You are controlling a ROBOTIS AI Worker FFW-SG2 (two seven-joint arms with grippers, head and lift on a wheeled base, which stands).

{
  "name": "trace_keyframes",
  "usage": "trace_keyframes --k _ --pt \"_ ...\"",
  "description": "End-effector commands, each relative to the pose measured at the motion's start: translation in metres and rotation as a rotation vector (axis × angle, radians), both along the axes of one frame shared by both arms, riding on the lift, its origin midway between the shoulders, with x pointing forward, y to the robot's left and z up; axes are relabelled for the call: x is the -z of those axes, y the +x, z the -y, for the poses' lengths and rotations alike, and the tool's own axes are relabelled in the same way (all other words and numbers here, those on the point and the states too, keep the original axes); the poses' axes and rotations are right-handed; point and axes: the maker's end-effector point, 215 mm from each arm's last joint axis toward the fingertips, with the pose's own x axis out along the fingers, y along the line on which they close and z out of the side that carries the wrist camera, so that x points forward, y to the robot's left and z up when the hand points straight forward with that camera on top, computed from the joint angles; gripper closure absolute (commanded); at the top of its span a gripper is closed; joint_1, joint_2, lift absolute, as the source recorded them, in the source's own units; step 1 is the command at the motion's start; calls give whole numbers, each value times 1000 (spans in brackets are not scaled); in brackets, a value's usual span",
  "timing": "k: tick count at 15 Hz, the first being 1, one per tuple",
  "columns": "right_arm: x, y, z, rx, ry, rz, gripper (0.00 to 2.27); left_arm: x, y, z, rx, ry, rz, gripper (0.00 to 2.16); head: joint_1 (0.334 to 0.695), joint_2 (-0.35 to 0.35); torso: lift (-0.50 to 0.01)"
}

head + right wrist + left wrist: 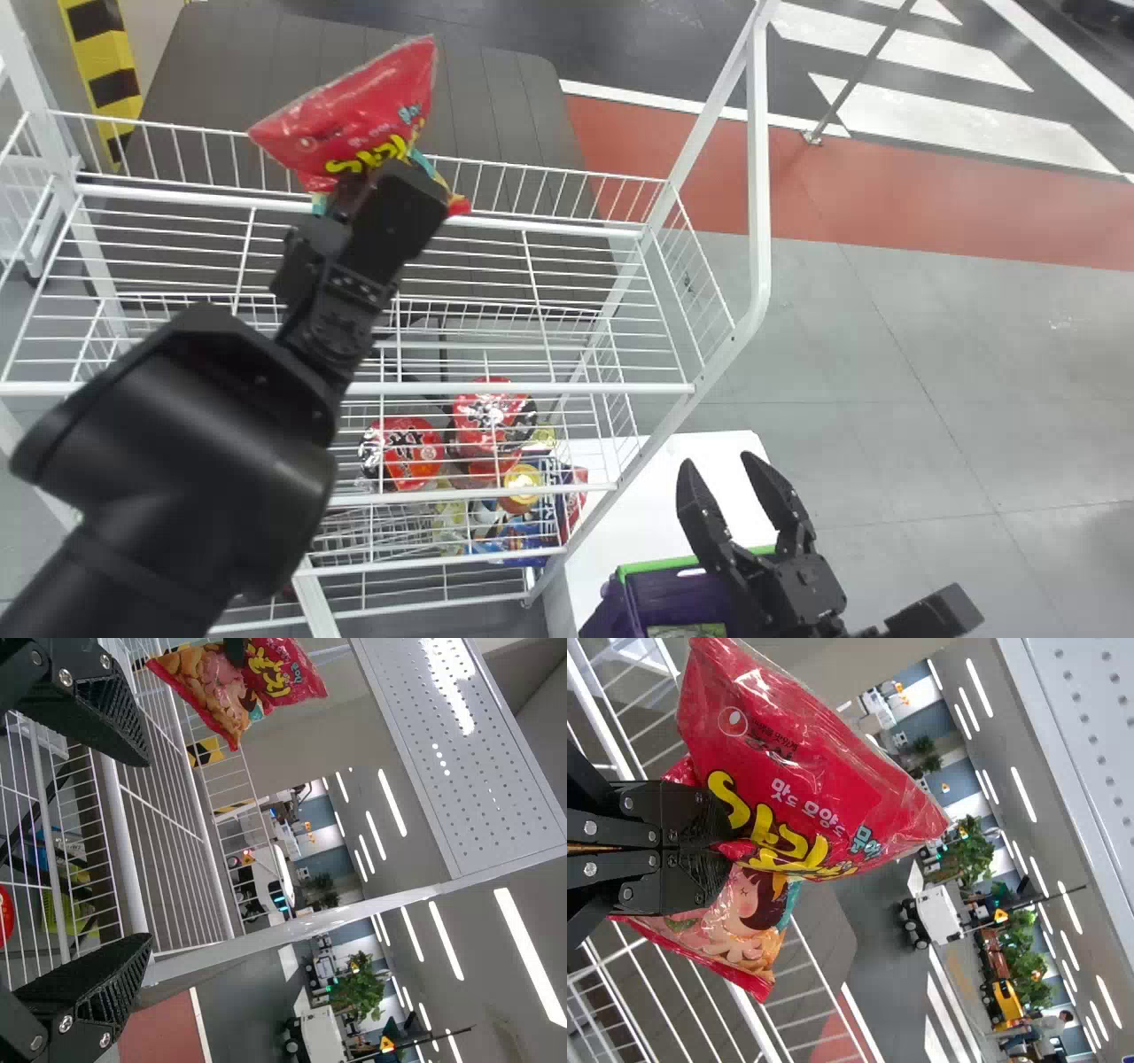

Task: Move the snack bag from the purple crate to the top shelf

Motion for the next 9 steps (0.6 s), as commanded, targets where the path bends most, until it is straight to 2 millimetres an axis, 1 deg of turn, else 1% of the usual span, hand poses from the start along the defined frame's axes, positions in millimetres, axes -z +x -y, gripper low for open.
trace_keyframes --k 1,2,3,4,6,7,8,9 --pt "2 -1 0 2 2 -4 130 -11 9 -17 -17 -29 20 2142 695 -350 1" --pt "2 -1 2 4 2 -4 130 -8 11 -33 -21 -23 22 2142 695 -350 1" --pt "2 -1 2 4 2 -3 130 -12 14 -47 -25 -11 37 2142 695 -350 1" --pt "1 0 2 5 1 0 130 -16 15 -58 -21 -5 58 2142 695 -350 1" --pt "1 0 2 6 2 1 130 -19 17 -82 -18 26 87 2142 695 -326 1" --pt "2 0 2 6 2 0 130 -26 18 -89 0 18 114 2142 695 -317 1" --pt "2 0 2 7 3 0 130 -27 18 -89 21 14 124 2142 695 -307 1" --pt "0 0 3 8 0 5 130 -22 19 -103 14 25 120 2142 695 -295 1"
